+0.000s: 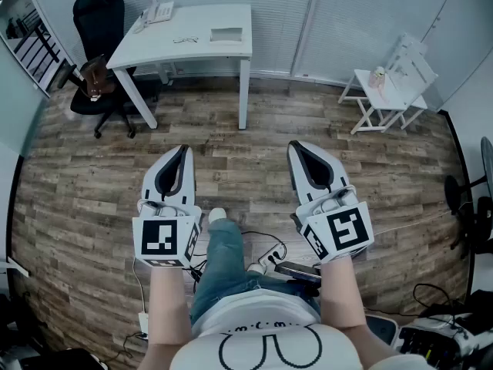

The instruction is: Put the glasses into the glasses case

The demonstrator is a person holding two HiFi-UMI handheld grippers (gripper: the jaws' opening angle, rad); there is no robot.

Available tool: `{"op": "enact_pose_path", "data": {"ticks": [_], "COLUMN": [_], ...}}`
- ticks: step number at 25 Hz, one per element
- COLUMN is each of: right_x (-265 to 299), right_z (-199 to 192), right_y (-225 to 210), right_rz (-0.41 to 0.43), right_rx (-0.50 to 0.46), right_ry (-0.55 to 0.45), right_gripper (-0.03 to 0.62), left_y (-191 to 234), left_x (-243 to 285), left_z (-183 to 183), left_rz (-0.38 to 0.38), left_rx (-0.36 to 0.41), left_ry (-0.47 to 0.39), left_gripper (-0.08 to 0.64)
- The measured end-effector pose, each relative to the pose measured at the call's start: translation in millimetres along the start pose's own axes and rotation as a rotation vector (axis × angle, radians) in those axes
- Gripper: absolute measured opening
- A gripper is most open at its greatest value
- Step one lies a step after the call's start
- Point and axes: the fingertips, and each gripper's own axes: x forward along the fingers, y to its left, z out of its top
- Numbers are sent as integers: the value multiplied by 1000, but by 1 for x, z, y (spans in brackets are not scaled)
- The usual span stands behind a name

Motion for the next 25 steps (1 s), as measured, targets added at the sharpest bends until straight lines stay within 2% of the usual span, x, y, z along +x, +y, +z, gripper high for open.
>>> {"op": "enact_pose_path", "data": {"ticks": [5, 9, 17, 25], "right_x": [57, 130, 272, 336], "right_z": [-14, -14, -9, -18], "right_y": [-7, -11, -17, -30], "right_rz": [-11, 1, -9, -10], "right_rx": [-2, -32, -31, -34], "right_ry": [20, 24, 18, 42], "right_gripper": [11, 11, 11, 11], "left_y": [38, 87, 190, 234], "left_x": [44, 102, 206, 260], "left_z": [-18, -24, -29, -37], "left_rz": [-19, -29, -61, -61], "left_rx": [17, 9, 3, -4], "left_ry": [12, 12, -1, -5], "left_gripper": [17, 17, 15, 17]}}
